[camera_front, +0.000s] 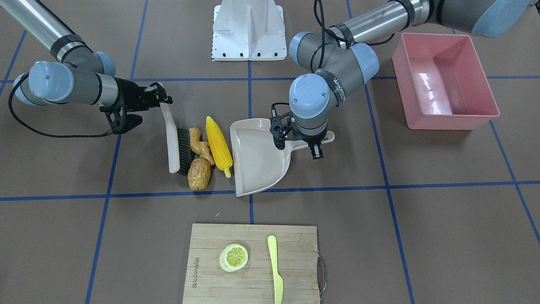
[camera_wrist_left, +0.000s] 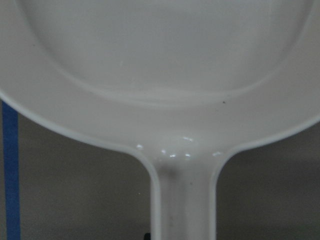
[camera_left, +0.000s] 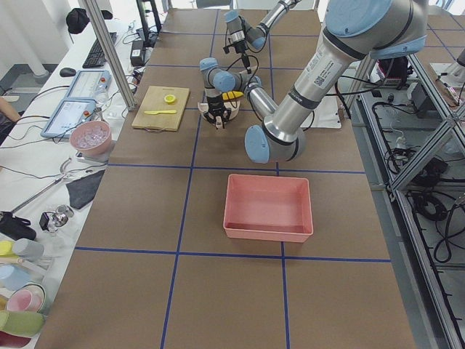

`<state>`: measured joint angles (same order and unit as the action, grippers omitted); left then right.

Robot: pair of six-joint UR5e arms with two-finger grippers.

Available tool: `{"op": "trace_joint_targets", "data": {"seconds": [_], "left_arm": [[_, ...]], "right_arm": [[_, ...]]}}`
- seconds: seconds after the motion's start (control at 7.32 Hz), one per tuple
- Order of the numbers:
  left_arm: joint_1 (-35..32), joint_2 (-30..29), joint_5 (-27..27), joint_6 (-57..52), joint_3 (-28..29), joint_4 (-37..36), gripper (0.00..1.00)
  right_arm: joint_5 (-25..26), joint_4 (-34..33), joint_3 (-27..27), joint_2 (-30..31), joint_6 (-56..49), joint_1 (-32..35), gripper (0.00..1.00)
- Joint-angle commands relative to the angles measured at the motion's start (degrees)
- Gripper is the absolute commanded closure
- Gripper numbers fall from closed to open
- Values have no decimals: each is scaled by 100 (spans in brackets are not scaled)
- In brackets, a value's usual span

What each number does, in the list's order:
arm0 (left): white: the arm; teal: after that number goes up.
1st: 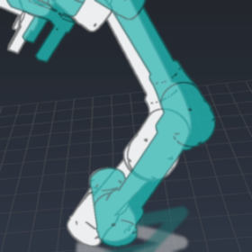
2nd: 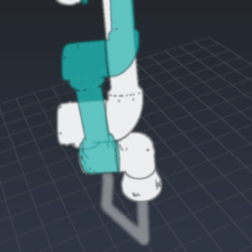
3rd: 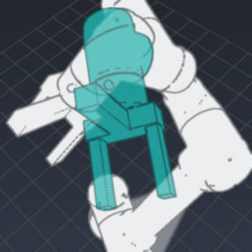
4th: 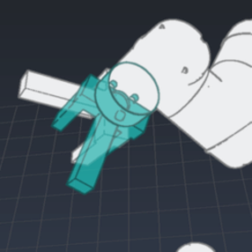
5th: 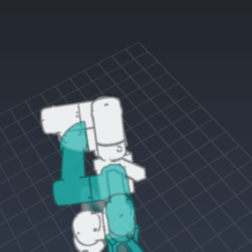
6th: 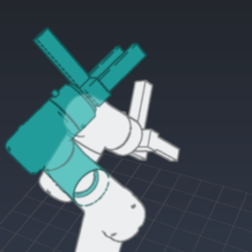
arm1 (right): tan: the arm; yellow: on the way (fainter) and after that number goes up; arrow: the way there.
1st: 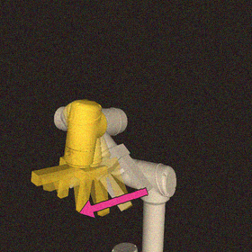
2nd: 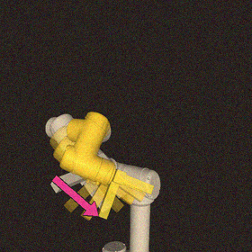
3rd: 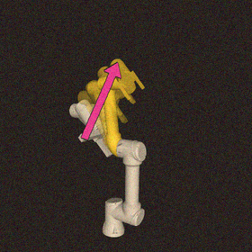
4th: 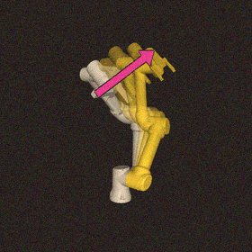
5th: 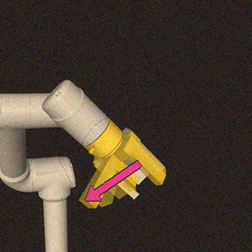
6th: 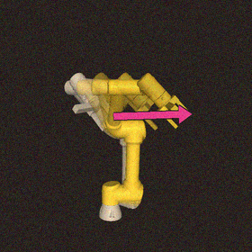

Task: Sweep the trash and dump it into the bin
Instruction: 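Sweep the corn, potato and ginger into the dustpan with the right brush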

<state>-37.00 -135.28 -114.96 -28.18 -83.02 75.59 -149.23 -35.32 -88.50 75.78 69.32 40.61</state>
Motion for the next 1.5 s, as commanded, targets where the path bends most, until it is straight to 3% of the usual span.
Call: {"op": "trace_joint_targets", "data": {"seconds": [0.0,0.27,0.68,1.37], "left_arm": [[-9,2,0,-3,5,0,100],[-9,2,0,-12,5,0,100],[-18,10,0,-21,5,9,100],[-9,19,-9,-47,13,35,100]], "right_arm": [[17,-2,114,-326,266,-53,100],[43,-298,123,-642,416,-71,100],[481,-353,123,-960,732,-395,100],[457,-845,-78,-1312,1047,-396,100]]}}
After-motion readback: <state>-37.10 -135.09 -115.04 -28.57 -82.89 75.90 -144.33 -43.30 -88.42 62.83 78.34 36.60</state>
